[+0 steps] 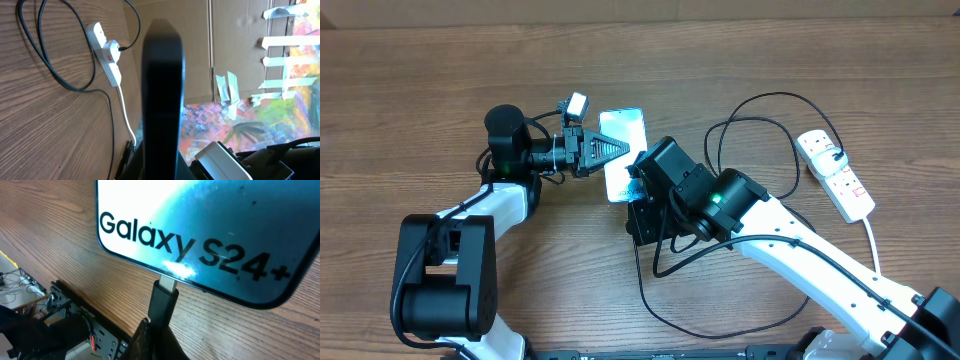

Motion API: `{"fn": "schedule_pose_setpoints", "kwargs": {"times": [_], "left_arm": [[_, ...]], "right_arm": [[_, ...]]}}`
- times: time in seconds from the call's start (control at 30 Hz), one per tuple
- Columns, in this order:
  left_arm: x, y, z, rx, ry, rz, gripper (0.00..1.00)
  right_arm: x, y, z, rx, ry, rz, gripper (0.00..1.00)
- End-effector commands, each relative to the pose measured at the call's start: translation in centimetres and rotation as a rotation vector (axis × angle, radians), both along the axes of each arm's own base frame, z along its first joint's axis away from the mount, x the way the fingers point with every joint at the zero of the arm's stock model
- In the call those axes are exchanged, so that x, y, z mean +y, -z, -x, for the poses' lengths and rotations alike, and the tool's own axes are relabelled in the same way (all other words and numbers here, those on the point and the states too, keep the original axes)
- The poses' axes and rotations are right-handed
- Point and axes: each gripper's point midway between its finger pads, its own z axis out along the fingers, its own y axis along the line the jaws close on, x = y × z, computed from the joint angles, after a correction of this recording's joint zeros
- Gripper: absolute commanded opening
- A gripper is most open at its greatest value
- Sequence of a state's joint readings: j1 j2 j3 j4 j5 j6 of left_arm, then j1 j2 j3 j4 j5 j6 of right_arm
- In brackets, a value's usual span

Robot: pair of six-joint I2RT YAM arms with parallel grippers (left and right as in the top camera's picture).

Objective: Plug charger to phone and switch on socket
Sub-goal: 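Push the USB-C plug up into the phone's charging port, then open the right gripper and pull it away from the plug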

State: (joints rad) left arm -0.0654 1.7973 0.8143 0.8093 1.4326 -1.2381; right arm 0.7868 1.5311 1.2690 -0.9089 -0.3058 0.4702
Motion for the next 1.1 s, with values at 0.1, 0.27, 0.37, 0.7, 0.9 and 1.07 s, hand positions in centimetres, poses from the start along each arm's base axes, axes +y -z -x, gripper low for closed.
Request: {"fn": "schedule_pose_setpoints", "kwargs": {"times": [0.1,0.27,0.37,0.7,0.9,1.07], "left_arm": [[-0.3,-0.8,0.8,-0.066,0.069,0.010,0.04],[-0.3,-0.8,1.1,-0.074,0.083,0.013,0.04],[-0.3,-0.9,1.5,-0.080,0.108,0.017,0.04],[-0.3,-0.9,1.8,-0.081,0.127,0.021,0.04],[-0.3,-0.9,1.8,-0.090,0.127,0.020,0.04],[-0.3,-0.8,1.0,-0.115,0.079,0.011,0.04]], "right_arm": [[0.1,-0.2,-1.3,-0.068,-0.001,0.005,0.04],[0.2,-0.3,-1.4,-0.074,-0.001,0.000,0.04],[-0.1,-0.3,-1.7,-0.075,0.006,0.002,0.04],[-0.8,-1.0,-4.4,-0.116,0.070,-0.036,0.04],[-0.3,-1.6,-5.0,-0.146,0.074,-0.066,0.04],[-1.3,-0.6,-3.8,-0.087,0.072,-0.014,0.16]]}}
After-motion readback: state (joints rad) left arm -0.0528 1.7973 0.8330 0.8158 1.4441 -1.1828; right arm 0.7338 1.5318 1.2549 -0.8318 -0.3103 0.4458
